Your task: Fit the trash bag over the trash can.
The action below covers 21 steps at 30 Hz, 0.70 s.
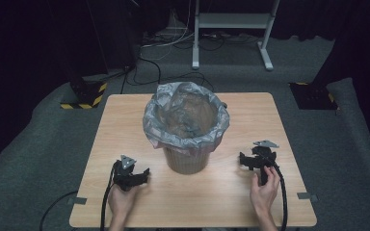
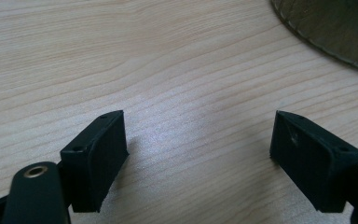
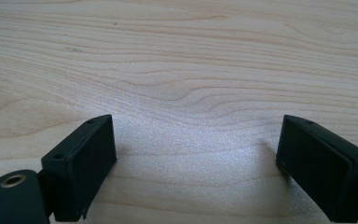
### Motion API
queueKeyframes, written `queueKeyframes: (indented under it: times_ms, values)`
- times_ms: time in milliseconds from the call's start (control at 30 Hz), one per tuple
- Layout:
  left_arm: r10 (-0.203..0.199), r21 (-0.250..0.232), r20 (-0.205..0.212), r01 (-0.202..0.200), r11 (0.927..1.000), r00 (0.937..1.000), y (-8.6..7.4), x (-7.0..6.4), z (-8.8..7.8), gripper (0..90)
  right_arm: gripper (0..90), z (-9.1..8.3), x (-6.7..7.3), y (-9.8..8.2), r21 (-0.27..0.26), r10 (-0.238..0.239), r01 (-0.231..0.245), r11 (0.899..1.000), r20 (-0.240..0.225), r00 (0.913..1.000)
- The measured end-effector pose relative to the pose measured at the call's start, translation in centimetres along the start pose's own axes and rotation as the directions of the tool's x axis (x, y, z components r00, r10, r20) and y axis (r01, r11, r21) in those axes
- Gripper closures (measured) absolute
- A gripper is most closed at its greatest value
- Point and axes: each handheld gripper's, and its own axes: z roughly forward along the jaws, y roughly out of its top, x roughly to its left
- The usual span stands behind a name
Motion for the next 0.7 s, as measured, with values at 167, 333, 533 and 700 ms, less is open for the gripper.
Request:
queueKeyframes:
  times_ms: [167, 333, 533, 700]
  values:
    - [0.0, 0.0, 0.0, 0.0, 1.0, 1.0, 0.0, 0.0, 0.0, 19.0, 11.5, 0.0, 0.0, 0.0, 0.0, 0.0, 0.0, 1.0, 0.0, 1.0]
    - [0.0, 0.0, 0.0, 0.0, 1.0, 1.0, 0.0, 0.0, 0.0, 19.0, 11.5, 0.0, 0.01, 0.0, 0.0, 0.001, -0.001, 1.0, 0.001, 1.0]
    - [0.0, 0.0, 0.0, 0.0, 1.0, 1.0, 0.0, 0.0, 0.0, 19.1, 11.5, 0.0, 0.07, 0.0, 0.0, 0.007, -0.007, 1.0, 0.006, 1.0]
    - [0.0, 0.0, 0.0, 0.0, 1.0, 1.0, 0.0, 0.0, 0.0, 19.1, 11.5, -0.08, 0.26, -0.09, -0.002, 0.021, -0.021, 1.0, 0.025, 0.9995]
